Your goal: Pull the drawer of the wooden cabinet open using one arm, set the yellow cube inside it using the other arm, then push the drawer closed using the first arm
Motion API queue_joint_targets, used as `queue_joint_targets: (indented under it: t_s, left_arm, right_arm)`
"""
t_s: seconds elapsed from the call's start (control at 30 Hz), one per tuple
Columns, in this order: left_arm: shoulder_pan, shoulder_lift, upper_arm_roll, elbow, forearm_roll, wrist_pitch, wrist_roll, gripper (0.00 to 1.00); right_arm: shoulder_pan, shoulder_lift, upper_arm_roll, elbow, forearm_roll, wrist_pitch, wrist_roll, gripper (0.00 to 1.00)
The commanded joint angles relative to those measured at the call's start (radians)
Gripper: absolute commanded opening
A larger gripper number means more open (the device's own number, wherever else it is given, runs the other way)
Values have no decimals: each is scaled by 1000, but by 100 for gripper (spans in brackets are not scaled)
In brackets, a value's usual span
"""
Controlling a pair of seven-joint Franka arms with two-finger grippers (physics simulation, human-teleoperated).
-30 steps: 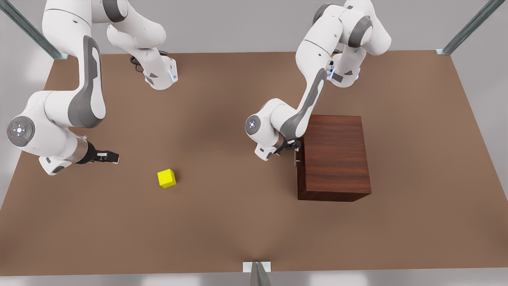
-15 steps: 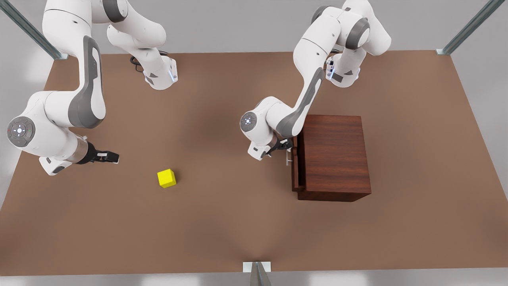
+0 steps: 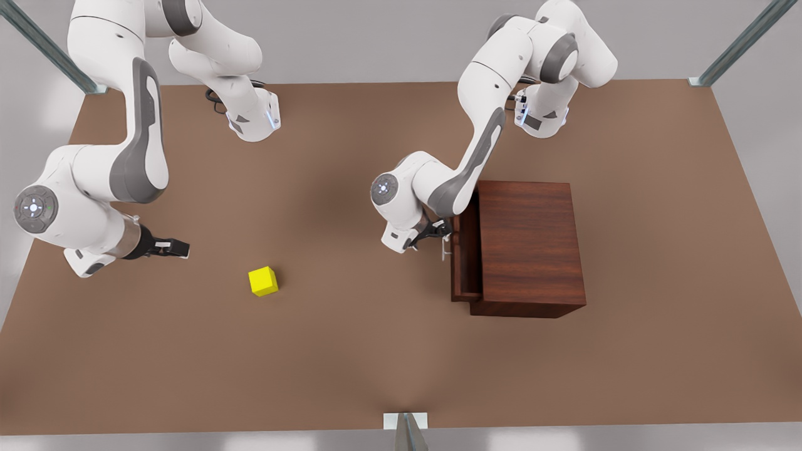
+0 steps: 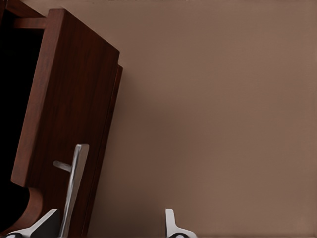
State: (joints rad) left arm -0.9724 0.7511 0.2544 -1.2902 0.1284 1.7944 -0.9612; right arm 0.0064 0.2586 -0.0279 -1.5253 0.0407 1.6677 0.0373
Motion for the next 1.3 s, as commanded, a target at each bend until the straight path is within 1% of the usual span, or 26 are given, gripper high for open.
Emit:
queue_joint_targets:
  t_s: [0.0,0.37,0.73,0.87,0.93,1.1,1.13,1.2,1.23,1.27]
  left_arm:
    - [0,4,0,12,-13,-1,-40,100]
    - [-11,37,0,71,-35,-1,-42,100]
    - [-25,37,-1,81,-36,8,-25,100]
    - [-26,47,-3,83,-44,43,-31,100]
    - [-28,67,-1,115,-58,42,-36,100]
    - [-31,71,-1,127,-59,40,-47,100]
    - [-34,71,2,143,-75,2,-45,100]
    - [-43,39,5,290,-110,-240,-39,100]
    - [-52,-13,5,302,-112,-320,-40,100]
    - [-48,-101,11,301,-124,-406,-44,100]
  right_arm:
    - [0,-1,0,0,1,0,-1,100]
    - [-3,10,0,28,2,-2,1,100]
    - [-3,18,0,40,2,-2,4,100]
    - [-3,18,0,40,2,-2,4,100]
    - [-3,18,0,40,2,-2,4,100]
    - [-3,18,0,40,2,-2,4,100]
    - [-3,18,0,40,4,-2,4,100]
    - [-3,18,0,40,4,-2,4,100]
    - [-3,18,0,42,4,-2,4,100]
    - [-3,18,-1,40,4,-2,4,100]
